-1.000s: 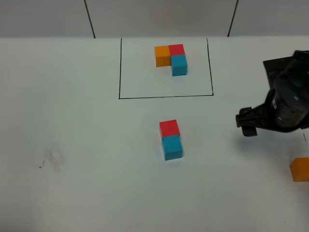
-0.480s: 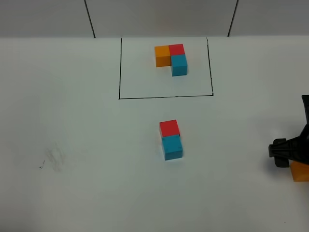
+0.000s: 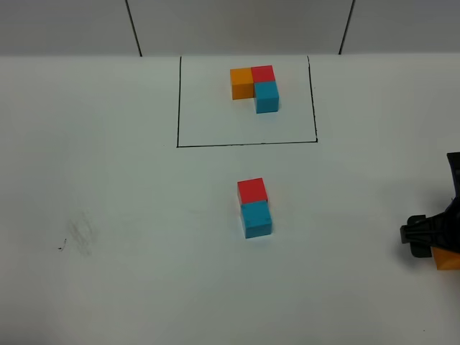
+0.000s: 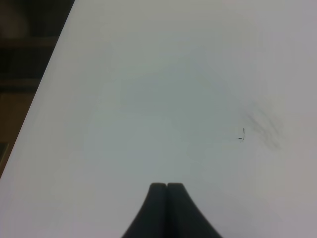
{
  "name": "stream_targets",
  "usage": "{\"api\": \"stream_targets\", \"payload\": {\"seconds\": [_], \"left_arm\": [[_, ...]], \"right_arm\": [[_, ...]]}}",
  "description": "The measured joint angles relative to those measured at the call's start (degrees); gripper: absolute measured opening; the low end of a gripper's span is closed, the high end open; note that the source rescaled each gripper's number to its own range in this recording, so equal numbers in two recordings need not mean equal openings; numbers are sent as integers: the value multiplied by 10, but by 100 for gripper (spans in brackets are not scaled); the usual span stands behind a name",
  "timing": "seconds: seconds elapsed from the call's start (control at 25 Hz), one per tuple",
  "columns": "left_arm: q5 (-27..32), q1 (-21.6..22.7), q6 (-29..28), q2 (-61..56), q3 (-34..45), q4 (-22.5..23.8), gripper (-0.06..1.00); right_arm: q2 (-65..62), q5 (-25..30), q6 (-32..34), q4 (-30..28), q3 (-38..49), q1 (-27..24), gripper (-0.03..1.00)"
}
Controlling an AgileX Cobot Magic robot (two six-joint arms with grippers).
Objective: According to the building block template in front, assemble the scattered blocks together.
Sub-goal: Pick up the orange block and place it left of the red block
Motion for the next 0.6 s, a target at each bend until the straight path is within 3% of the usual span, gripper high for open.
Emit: {"api": "stream_targets", "payload": {"seconds": [0.4,0.52,0.6], "left_arm": [[0,0,0,0,0,0,0],[0,0,0,0,0,0,0],[0,0,0,0,0,0,0]], "right_arm": [[48,-25,0,-5,3,-11,83],[55,-27,0,-6,4,-11,74],[56,-30,0,-6,4,-11,60]]}}
